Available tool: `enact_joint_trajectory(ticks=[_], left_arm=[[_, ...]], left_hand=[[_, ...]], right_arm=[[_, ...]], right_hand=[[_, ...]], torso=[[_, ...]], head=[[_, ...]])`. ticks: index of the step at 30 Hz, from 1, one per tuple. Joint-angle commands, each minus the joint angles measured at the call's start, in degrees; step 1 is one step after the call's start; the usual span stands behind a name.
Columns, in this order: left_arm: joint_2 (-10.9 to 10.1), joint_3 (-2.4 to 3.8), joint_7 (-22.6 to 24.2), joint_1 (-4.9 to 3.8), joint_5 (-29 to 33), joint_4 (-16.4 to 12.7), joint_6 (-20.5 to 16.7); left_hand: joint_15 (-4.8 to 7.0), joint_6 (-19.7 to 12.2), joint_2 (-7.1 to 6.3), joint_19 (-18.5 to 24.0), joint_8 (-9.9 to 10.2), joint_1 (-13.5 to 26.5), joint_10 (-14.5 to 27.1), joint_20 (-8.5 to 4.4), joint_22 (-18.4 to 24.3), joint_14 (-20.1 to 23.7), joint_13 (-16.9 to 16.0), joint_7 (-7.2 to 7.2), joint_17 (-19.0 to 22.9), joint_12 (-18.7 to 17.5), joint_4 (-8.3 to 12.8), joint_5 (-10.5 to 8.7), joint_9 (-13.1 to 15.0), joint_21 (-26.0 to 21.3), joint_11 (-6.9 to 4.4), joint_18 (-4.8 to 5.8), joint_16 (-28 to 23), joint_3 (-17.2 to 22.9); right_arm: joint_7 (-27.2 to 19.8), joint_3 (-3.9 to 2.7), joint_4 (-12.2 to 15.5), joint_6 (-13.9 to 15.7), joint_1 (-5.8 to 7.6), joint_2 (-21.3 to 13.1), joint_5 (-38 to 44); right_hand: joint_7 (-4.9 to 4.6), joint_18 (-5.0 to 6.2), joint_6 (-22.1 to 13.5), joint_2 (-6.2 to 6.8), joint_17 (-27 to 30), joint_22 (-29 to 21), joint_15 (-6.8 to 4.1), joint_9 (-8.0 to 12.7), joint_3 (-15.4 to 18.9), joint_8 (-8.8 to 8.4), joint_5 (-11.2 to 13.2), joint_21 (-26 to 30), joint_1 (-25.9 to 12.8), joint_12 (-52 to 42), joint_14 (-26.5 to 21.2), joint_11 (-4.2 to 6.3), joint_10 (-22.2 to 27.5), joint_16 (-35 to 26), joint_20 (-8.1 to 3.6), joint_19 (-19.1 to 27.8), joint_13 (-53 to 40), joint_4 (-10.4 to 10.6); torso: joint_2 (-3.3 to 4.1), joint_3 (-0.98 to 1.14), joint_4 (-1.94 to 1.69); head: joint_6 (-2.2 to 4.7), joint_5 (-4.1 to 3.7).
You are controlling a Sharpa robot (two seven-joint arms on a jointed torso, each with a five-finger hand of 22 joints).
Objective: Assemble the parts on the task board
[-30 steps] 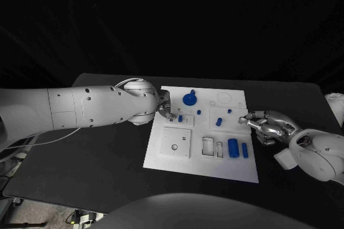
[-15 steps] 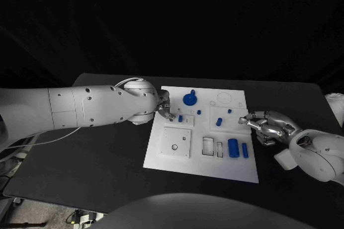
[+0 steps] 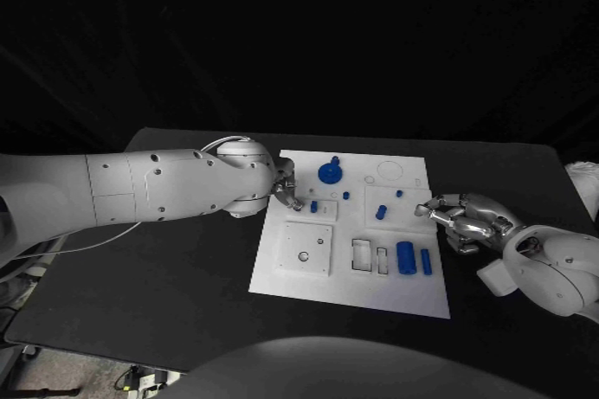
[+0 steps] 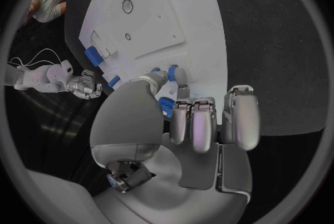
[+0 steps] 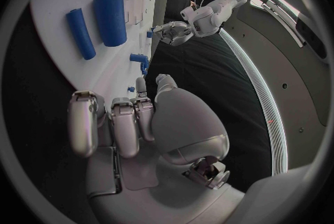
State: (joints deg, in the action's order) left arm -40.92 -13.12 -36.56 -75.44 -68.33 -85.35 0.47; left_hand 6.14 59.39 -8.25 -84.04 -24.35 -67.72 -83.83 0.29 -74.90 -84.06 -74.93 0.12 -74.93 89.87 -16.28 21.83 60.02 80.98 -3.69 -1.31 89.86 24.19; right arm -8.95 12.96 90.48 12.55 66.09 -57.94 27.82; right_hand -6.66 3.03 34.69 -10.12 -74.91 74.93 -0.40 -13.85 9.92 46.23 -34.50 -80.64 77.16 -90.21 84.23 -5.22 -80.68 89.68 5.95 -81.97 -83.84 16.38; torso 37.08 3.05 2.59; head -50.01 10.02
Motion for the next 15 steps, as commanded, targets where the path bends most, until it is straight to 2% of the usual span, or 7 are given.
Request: enact_joint_trajectory(ticks=[1,15], left_arm=[[0.3,0.02,-0.1,0.13,0.0,0.2,1.1],[0.6,0.02,0.0,0.28,0.0,0.6,0.8]], left_hand=[[0.09,-0.4,-0.18,-2.2,0.1,-0.1,-6.2,0.01,-12.4,-5.9,-15.1,-0.05,-15.1,0.1,0.0,-0.54,0.1,-0.4,0.08,-0.71,0.1,0.2],[0.06,-0.6,-0.14,-2.1,0.2,-0.1,-6.2,0.03,-12.4,-5.9,-15.1,0.00,-15.1,0.1,-0.1,-0.98,0.1,-0.5,0.12,-0.74,0.1,0.3]], right_arm=[[-0.1,0.01,0.1,-1.0,-0.06,0.0,0.4],[-0.1,0.01,0.1,-1.1,-0.07,0.0,0.4]], right_hand=[[0.02,-0.07,0.2,0.05,-14.0,11.1,-0.29,0.1,-0.3,-0.35,-0.2,0.2,0.6,0.2,5.2,2.69,-9.3,-0.1,-0.16,0.4,-6.2,-0.1],[0.02,-0.07,0.2,0.05,-14.0,11.1,-0.29,0.1,-0.3,-0.35,-0.2,0.2,0.6,0.2,5.2,2.69,-9.3,-0.1,-0.16,0.4,-6.2,-0.1]], torso=[[-0.01,-0.03,-0.01],[-0.02,0.00,-0.05]], head=[[0.01,-0.09],[0.01,-0.02]])
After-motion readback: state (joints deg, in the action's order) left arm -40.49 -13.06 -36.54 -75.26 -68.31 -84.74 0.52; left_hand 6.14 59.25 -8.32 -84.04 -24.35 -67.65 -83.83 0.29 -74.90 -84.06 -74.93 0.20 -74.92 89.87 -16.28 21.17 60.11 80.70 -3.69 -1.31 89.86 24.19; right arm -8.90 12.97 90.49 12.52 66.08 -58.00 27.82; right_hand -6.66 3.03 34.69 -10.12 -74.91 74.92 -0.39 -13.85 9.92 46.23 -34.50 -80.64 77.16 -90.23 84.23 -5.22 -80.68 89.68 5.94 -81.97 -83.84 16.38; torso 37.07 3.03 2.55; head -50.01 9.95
